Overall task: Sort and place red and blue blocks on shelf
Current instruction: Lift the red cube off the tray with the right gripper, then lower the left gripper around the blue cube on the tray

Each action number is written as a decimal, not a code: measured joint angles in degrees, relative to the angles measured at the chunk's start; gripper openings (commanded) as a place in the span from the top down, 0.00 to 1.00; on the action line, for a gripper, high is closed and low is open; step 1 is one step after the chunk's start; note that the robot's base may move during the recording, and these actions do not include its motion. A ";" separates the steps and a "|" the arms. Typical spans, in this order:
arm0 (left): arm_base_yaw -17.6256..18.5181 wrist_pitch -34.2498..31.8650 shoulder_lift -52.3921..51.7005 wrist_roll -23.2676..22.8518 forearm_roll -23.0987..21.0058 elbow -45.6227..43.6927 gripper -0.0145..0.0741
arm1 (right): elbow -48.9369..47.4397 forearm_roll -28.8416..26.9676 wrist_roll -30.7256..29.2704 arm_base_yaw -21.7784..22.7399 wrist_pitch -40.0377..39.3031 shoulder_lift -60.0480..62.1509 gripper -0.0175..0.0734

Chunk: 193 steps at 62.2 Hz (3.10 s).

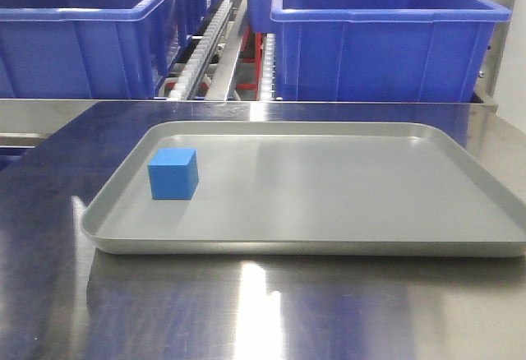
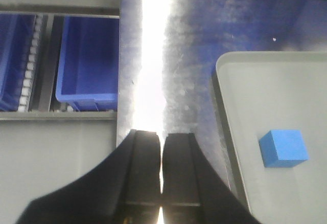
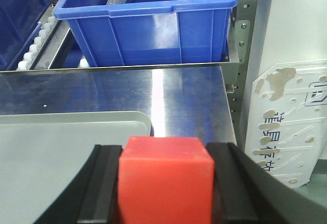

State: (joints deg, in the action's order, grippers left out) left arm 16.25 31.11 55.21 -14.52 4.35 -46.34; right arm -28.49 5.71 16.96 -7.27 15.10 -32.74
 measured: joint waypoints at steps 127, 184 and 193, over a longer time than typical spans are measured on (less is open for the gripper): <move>18.26 8.34 37.37 -4.68 -5.24 -22.49 0.26 | 0.00 0.00 0.00 0.00 -0.11 0.00 0.75; 20.03 5.74 45.47 -7.49 -2.37 -23.51 0.26 | 0.00 0.00 0.11 0.00 -0.11 0.00 0.75; 20.03 5.04 45.47 -7.60 -2.37 -23.55 0.26 | 0.00 0.00 0.11 0.00 -0.11 0.00 0.75</move>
State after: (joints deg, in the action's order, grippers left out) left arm 36.28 36.15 100.68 -22.12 1.98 -69.89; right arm -28.49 5.71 17.07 -7.27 15.00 -32.74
